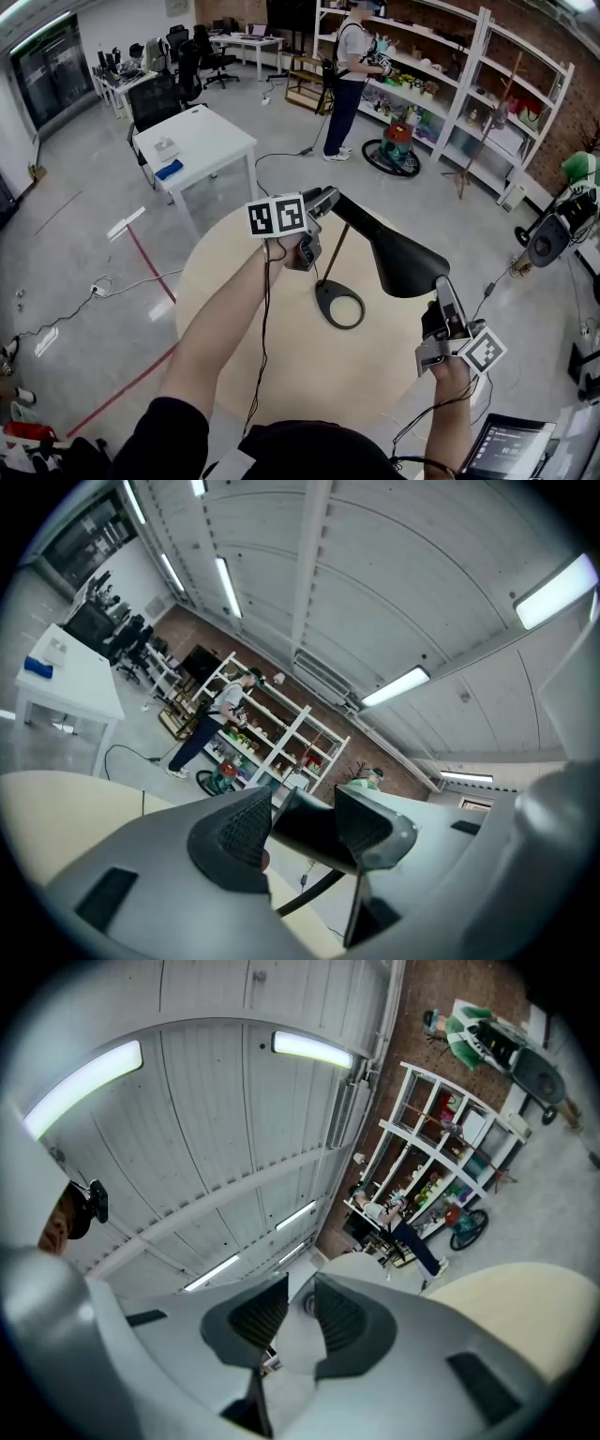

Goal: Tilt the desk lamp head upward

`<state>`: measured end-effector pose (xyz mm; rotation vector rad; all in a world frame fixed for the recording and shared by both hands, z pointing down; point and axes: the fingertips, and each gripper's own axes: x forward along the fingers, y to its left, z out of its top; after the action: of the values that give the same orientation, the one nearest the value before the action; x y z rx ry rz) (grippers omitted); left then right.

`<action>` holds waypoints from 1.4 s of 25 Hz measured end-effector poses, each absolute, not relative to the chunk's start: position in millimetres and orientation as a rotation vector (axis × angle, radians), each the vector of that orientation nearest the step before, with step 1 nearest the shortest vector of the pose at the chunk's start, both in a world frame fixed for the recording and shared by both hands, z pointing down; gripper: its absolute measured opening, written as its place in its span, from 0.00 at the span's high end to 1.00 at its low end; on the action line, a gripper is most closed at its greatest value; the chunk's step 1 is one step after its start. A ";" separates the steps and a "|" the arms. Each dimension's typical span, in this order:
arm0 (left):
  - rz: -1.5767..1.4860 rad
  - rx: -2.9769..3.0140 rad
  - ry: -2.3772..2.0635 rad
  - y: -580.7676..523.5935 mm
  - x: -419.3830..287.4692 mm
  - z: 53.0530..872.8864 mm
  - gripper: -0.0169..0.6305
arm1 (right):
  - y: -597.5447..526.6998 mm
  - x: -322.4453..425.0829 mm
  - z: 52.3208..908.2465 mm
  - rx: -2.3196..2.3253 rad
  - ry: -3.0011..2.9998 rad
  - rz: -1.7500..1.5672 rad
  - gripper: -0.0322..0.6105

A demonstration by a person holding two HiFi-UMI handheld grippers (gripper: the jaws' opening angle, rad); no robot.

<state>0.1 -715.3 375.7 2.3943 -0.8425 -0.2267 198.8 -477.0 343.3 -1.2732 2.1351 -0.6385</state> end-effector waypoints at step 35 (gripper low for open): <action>-0.455 2.119 -0.698 -720.0 1.8 411.4 0.64 | -507.1 171.8 241.9 -1.231 2.228 -0.564 0.82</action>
<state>1.8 -720.0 411.4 2.1193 -0.6980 -0.4546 171.8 -507.1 241.9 -1.2313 2.2281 -0.5644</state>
